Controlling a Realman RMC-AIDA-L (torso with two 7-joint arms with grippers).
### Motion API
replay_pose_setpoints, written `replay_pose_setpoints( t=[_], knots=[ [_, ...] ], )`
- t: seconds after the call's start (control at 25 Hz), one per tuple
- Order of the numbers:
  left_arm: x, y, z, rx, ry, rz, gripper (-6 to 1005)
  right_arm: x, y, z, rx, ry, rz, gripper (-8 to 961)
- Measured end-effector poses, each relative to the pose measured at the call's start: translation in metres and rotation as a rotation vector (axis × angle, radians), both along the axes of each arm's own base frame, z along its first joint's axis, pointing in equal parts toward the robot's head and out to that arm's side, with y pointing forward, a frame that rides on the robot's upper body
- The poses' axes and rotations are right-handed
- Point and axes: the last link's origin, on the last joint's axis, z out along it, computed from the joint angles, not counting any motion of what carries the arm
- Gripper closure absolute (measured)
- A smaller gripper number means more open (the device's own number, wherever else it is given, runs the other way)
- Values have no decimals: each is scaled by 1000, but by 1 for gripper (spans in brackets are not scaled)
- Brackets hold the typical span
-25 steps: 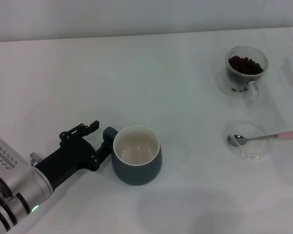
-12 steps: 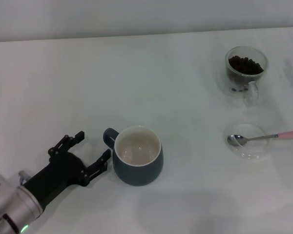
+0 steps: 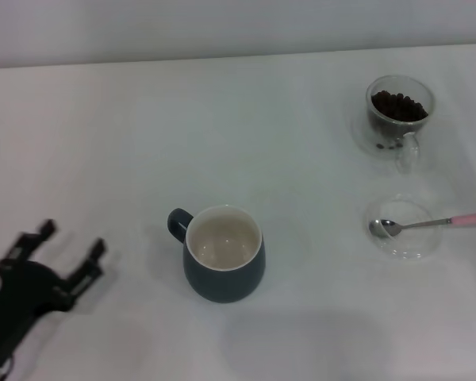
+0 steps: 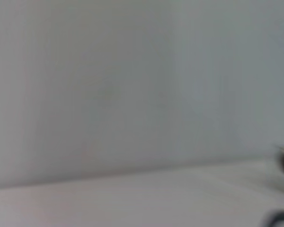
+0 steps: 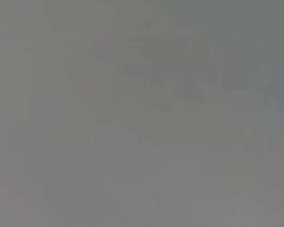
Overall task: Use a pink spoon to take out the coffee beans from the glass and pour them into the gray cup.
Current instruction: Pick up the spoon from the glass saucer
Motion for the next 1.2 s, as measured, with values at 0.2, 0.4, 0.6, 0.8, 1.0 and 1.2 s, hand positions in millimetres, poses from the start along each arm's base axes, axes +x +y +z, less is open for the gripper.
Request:
replay_pose_setpoints(
  t=[0.2,0.4,0.6,0.8,1.0,1.2],
  knots=[
    [-12,3,20,136,-40,91,166,19,-32,2,-59,191,-6,78],
    [-20,11,35,237,-69,158,167,28,-57,-5,-165,386,-12,78],
    [-19,24,45,304,-92,176,168,25,-77,-17,-240,491,7,79],
    [-15,36,48,316,-94,158,167,23,-91,-34,-315,545,-1,78],
    [-9,48,49,307,-80,133,166,19,-96,-47,-374,561,-3,79],
    [-4,59,49,303,-74,116,166,12,-93,-56,-444,549,19,80]
  ],
)
